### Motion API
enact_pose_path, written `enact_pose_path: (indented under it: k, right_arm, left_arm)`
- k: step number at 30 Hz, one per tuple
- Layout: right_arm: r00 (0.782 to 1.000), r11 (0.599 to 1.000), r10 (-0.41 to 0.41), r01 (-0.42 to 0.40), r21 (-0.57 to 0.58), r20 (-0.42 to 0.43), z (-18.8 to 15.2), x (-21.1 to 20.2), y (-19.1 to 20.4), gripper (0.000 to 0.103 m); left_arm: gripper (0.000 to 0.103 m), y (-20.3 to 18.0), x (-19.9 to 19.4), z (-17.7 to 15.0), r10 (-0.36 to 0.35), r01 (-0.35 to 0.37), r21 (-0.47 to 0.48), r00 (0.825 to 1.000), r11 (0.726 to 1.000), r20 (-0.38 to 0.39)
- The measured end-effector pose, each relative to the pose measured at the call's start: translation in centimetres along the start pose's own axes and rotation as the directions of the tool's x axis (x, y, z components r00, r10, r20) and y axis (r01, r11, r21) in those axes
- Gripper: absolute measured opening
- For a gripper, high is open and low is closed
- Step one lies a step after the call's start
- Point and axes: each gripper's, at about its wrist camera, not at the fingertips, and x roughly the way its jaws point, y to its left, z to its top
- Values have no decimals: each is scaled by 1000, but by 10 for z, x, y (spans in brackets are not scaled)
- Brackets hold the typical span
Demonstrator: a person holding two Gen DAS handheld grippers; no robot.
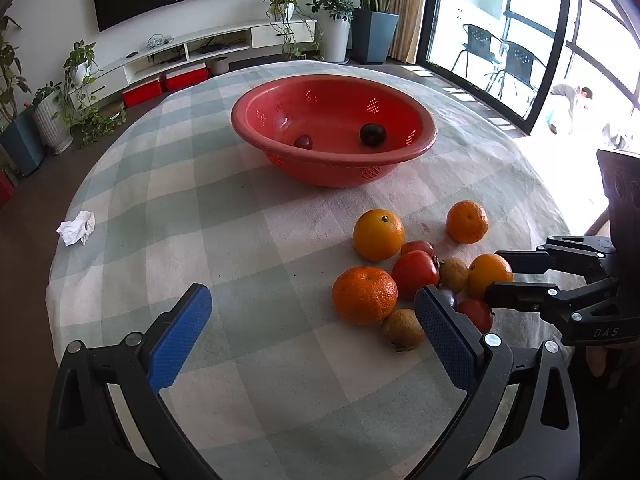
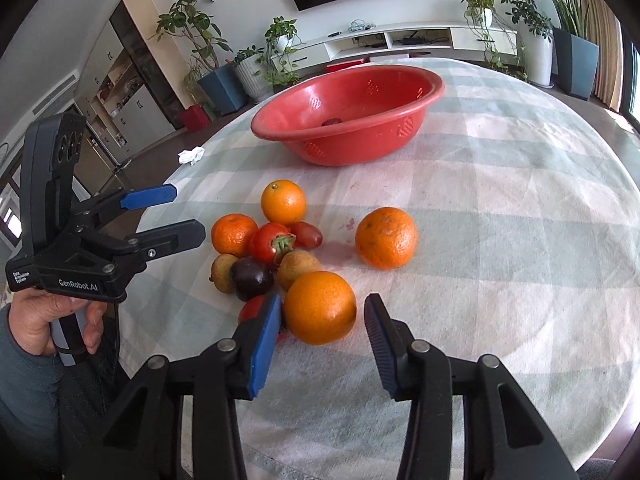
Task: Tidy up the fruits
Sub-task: 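Move both tools back to the fruit pile, then grasp a large orange with the right tool while the left tool grasps a small orange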
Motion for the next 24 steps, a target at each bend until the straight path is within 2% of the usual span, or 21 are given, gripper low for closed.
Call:
enact_pose_path:
  k: [2,3,7,11,13,18,24]
  right_arm:
    - [1000,1000,7,-7,4,1,1,0,-1,45]
    - [1000,1000,15,-15,3,2,1,-1,-1,41]
    - [999,999,33,-34,23,13,0,-4,-5,41]
    - [997,995,58,-62,74,59,0,-13,-15,41]
    - [994,993,67,-75,87,87,1,-19,-19,41]
    - [991,992,76,-86,89,113,2,-23,-20,41]
    - [986,990,91,-105,94,141,4,-30,-24,41]
  left_arm:
    - [103,0,2,0,-1,1,1,1000,1000,-6]
    - [103,-1,3,0,-1,1,1,1000,1000,-8]
    - [103,0,8,0,-7,7,-2,1000,1000,-26]
    - [102,4,10,3,-31,30,-24,999,999,-44]
    - [97,4,12,5,-47,45,-32,997,998,-58]
    - [64,-7,26,8,-71,69,-17,989,997,-132]
    - [61,-13,33,12,-80,78,-17,982,997,-170]
